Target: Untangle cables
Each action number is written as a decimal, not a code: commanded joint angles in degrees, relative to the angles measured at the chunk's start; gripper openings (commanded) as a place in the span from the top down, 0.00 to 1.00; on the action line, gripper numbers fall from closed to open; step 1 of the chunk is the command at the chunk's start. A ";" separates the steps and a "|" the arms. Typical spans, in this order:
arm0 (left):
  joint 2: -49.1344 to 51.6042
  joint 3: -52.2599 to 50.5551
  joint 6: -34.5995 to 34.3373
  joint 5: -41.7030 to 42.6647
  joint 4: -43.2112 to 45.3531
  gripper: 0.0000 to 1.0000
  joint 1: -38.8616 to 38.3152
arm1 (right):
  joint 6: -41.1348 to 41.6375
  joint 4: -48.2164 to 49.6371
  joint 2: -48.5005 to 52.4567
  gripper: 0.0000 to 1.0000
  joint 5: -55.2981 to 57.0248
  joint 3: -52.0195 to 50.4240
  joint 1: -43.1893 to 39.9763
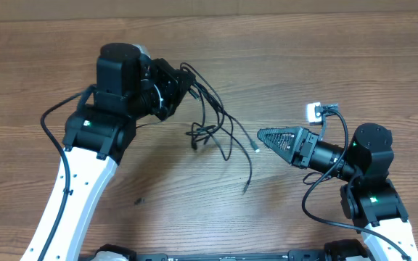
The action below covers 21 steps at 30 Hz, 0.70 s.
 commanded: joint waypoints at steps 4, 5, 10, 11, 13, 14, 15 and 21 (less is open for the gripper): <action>-1.01 1.25 -8.04 -2.93 0.24 0.96 -1.90 | 2.49 0.42 0.13 0.00 -0.28 0.52 0.02; -1.01 1.25 -8.04 -3.19 0.26 0.96 -2.21 | 2.49 0.39 0.13 0.00 -0.28 0.52 0.02; -0.96 1.25 -9.46 -4.42 0.26 0.96 -2.64 | 2.51 0.42 0.13 0.00 -0.09 0.52 0.02; -0.96 1.25 -11.28 -4.39 0.26 0.96 -2.67 | 2.51 0.42 0.13 0.00 -0.09 0.52 0.02; -0.94 1.25 -16.15 -4.42 -0.17 0.96 -2.64 | 2.51 0.39 0.13 0.00 -0.09 0.52 0.02; -0.87 1.25 -20.87 -4.42 -1.11 0.96 -2.64 | 2.51 0.37 0.13 0.00 -0.11 0.52 0.02; -0.85 1.25 -22.43 -4.39 -1.51 0.96 -2.64 | 2.51 0.33 0.13 0.00 -0.13 0.52 0.02; -0.74 1.25 -25.92 -4.39 -2.25 0.96 -2.69 | 2.49 -1.46 0.17 0.00 -0.09 0.50 0.02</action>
